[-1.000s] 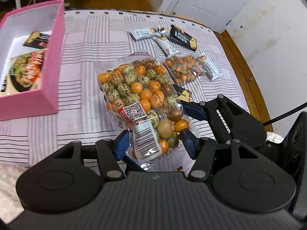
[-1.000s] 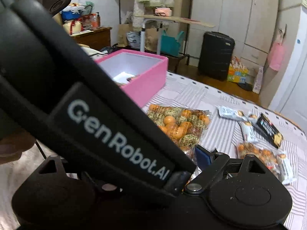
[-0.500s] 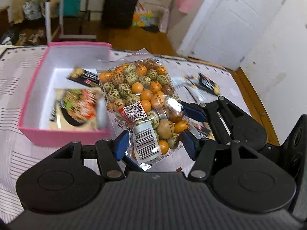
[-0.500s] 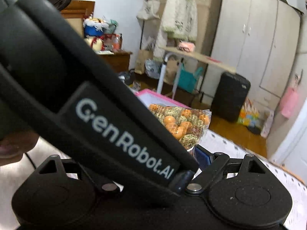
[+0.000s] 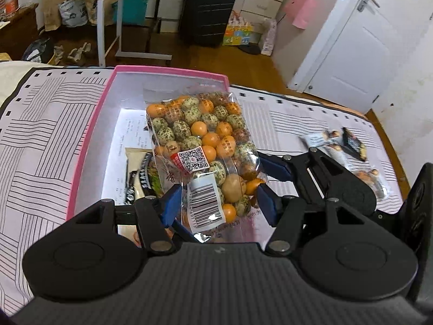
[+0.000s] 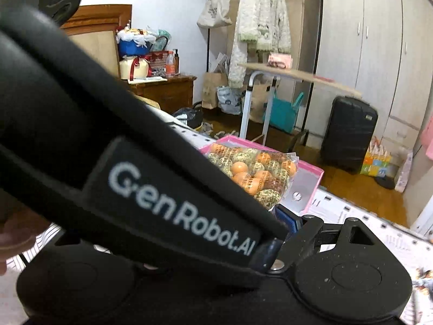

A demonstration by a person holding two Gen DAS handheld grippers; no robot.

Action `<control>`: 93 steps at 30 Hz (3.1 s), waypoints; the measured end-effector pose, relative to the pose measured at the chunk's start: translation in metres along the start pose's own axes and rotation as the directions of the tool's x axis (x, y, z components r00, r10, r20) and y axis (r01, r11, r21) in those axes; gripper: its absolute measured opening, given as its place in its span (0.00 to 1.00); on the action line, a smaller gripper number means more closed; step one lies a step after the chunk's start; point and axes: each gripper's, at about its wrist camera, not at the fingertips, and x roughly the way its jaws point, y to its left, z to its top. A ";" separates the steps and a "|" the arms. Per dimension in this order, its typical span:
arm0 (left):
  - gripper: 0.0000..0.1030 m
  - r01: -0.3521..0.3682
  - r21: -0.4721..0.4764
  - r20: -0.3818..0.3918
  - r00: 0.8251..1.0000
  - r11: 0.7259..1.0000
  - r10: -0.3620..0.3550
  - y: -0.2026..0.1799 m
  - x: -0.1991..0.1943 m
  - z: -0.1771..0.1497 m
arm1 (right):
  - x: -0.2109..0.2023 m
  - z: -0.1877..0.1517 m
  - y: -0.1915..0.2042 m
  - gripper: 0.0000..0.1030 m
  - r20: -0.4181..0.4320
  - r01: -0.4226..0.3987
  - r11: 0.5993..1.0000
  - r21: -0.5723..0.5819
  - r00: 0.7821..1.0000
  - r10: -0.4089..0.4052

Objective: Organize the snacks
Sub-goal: 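Lower the nuts bag into the pink box and open the left tool, then move the left tool to the black NB cracker packet and close on it, then lift the black NB cracker packet with the left tool toward the box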

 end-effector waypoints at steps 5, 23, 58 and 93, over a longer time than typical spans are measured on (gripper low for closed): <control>0.58 -0.001 -0.044 -0.039 0.999 0.999 -0.001 0.019 0.025 0.001 | 0.037 0.008 -0.002 0.89 -0.071 -0.011 0.999 0.035 0.997 0.013; 0.60 -0.039 0.027 0.014 0.999 0.999 0.038 -0.025 -0.025 -0.011 | -0.104 -0.001 -0.039 0.90 -0.074 0.035 0.996 -0.077 0.996 -0.041; 0.68 0.190 0.258 -0.146 0.977 0.947 -0.156 -0.226 0.111 -0.044 | -0.123 -0.165 -0.246 0.82 -0.360 0.227 0.876 0.425 0.931 -0.066; 0.32 0.285 0.069 -0.324 0.913 0.956 -0.248 -0.221 0.189 -0.084 | -0.062 -0.191 -0.232 0.63 -0.535 0.288 0.894 0.343 0.842 -0.066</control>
